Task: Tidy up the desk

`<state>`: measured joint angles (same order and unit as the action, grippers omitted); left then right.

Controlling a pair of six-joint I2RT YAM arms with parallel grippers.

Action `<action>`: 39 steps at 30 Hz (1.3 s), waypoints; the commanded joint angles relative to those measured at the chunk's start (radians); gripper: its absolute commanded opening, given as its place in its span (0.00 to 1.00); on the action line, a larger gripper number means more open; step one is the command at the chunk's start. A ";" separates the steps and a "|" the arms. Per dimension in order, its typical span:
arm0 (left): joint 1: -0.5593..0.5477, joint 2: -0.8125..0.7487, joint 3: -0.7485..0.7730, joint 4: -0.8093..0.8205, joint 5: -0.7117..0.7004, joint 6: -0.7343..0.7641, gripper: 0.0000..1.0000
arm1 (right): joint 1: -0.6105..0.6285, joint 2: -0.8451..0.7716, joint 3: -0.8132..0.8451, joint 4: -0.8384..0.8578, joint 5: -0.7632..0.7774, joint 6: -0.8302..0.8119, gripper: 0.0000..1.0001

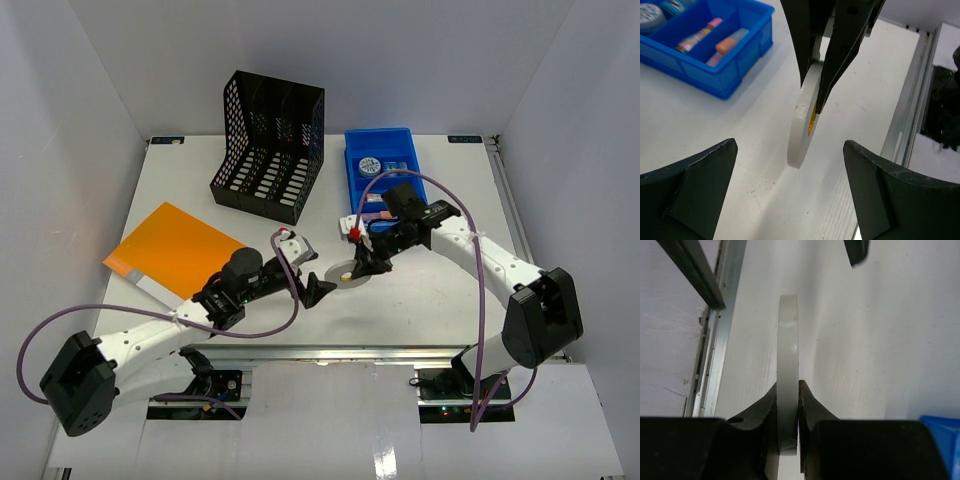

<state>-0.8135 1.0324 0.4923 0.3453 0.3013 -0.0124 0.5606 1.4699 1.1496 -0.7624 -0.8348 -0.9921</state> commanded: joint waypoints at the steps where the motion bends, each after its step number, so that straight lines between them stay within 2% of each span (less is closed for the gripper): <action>1: 0.002 -0.139 0.029 -0.044 -0.162 -0.056 0.98 | -0.097 -0.020 0.128 0.043 0.051 0.090 0.08; 5: 0.002 -0.259 0.018 -0.123 -0.214 -0.114 0.98 | -0.223 0.014 0.225 0.211 0.150 0.255 0.08; 8: 0.002 -0.322 -0.030 -0.141 -0.212 -0.165 0.98 | -0.263 0.072 0.320 0.353 0.269 0.325 0.08; 13: 0.002 -0.389 -0.080 -0.189 -0.228 -0.214 0.98 | -0.263 0.224 0.436 0.548 0.491 0.324 0.08; 16: 0.002 -0.414 -0.088 -0.206 -0.235 -0.232 0.98 | -0.265 0.341 0.537 0.593 0.587 0.279 0.08; 24: 0.002 -0.474 -0.093 -0.270 -0.286 -0.248 0.98 | -0.280 0.684 0.867 0.627 0.644 0.145 0.08; 29: 0.002 -0.530 -0.107 -0.306 -0.352 -0.269 0.98 | -0.286 0.811 0.940 0.673 0.669 0.060 0.08; 36: 0.002 -0.542 -0.124 -0.314 -0.372 -0.291 0.98 | -0.291 0.871 0.952 0.693 0.670 0.017 0.08; 37: 0.002 -0.538 -0.124 -0.312 -0.372 -0.294 0.98 | -0.291 0.876 0.951 0.700 0.676 0.012 0.12; 39: 0.002 -0.528 -0.125 -0.307 -0.371 -0.303 0.98 | -0.291 0.885 0.942 0.718 0.693 0.005 0.36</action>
<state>-0.8135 0.4941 0.3802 0.0500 -0.0483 -0.2903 0.2749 2.3500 2.0529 -0.1401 -0.1738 -0.9456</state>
